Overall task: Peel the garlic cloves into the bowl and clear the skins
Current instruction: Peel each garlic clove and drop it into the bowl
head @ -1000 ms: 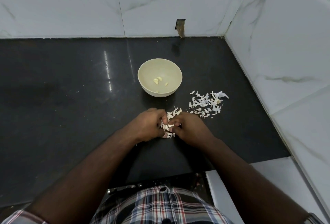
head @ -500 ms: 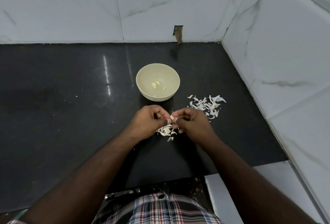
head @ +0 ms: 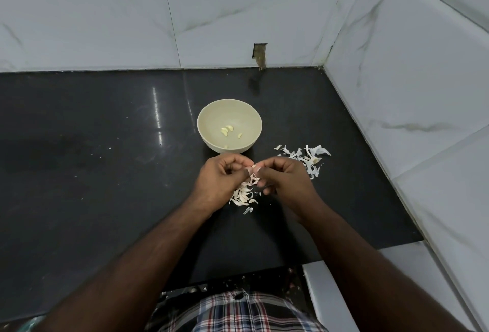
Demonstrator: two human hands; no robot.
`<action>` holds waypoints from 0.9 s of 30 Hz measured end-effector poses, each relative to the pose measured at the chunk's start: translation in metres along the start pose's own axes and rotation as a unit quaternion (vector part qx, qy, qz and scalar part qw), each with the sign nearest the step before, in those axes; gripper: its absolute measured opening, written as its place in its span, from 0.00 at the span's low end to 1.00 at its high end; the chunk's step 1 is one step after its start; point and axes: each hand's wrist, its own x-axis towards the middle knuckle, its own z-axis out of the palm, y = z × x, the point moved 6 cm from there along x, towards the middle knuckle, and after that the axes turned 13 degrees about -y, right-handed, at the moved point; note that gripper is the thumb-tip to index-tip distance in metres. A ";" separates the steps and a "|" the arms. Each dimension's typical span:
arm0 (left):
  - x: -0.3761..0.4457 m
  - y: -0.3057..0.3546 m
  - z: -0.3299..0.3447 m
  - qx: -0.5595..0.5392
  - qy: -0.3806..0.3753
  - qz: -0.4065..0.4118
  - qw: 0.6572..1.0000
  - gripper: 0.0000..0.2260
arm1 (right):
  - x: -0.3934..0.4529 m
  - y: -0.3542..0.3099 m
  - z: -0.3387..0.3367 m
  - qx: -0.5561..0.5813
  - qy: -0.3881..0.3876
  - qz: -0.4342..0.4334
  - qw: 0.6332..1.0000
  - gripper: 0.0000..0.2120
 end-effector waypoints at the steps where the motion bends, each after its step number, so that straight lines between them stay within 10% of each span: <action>1: 0.000 0.000 0.000 0.008 0.005 0.003 1.000 0.03 | 0.001 -0.001 0.000 -0.002 0.000 0.002 1.000 0.04; 15: 0.005 0.007 0.005 0.044 0.003 0.027 0.999 0.03 | 0.008 -0.015 -0.007 -0.150 0.036 -0.022 0.988 0.06; 27: 0.011 0.010 0.013 -0.148 -0.029 0.005 0.988 0.04 | 0.010 -0.023 -0.012 -0.088 0.026 -0.031 0.995 0.06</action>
